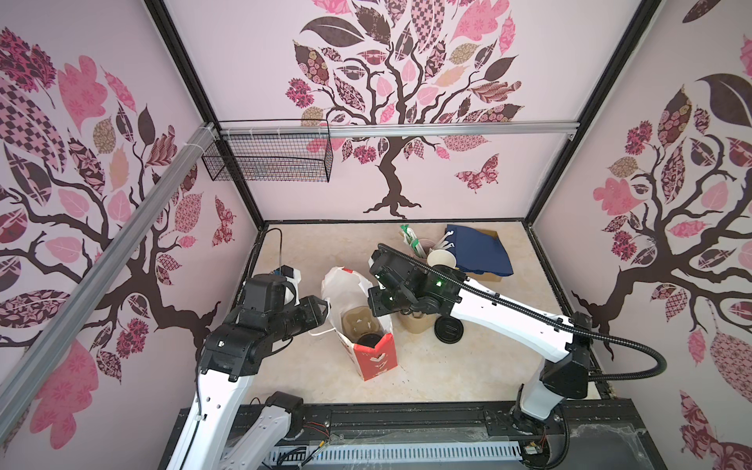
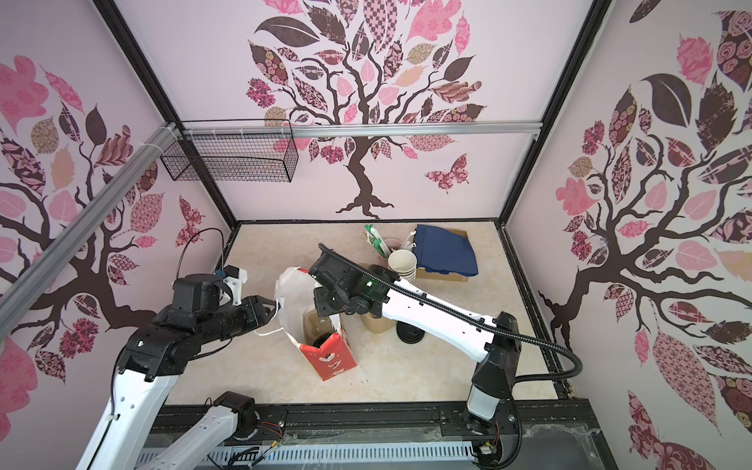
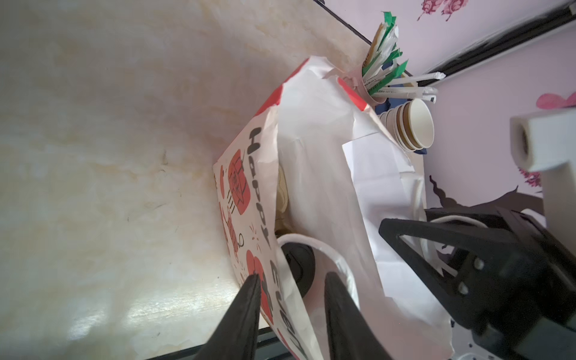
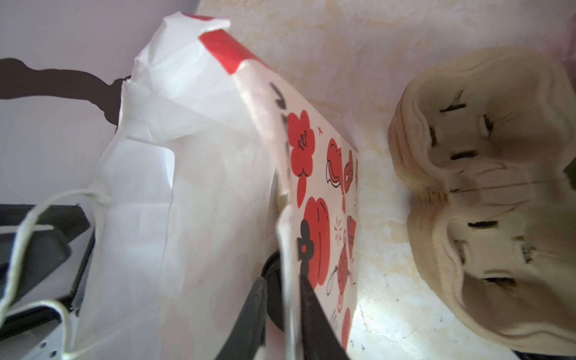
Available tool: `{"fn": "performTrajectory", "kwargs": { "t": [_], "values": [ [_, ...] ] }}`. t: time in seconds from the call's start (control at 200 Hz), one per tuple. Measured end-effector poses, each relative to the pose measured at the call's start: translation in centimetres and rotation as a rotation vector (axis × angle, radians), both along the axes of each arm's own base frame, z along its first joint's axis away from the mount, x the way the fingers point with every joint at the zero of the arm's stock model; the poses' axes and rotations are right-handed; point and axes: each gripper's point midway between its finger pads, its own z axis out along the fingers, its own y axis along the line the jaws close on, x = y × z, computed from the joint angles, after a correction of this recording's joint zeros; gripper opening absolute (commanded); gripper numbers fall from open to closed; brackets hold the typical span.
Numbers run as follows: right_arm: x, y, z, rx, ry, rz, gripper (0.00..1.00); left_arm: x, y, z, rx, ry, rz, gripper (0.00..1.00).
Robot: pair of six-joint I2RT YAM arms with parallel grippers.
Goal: Pack a coffee takeout order
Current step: Shake the takeout bag at the center of the table.
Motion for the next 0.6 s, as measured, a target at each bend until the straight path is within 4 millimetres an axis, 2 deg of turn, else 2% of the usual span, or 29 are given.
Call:
{"fn": "performTrajectory", "kwargs": {
  "t": [0.08,0.15,0.295,0.42,0.595],
  "values": [
    [0.0,0.0,0.0,0.004,0.009,-0.004,0.37,-0.1,0.1,-0.1,0.008,0.004,-0.001,0.48],
    [-0.1,0.0,-0.1,0.004,0.012,-0.002,0.54,-0.3,0.2,-0.3,0.015,0.009,0.002,0.52],
    [-0.1,-0.2,-0.1,-0.004,0.016,-0.006,0.78,-0.4,0.3,-0.3,0.016,0.009,0.007,0.64],
    [0.0,-0.6,0.6,-0.009,0.009,-0.001,0.99,-0.3,0.2,0.1,0.0,-0.002,0.007,0.68],
    [1.0,-1.0,1.4,-0.004,-0.01,-0.015,1.0,0.1,0.5,0.7,-0.004,-0.025,0.043,0.68]
  ]
}}
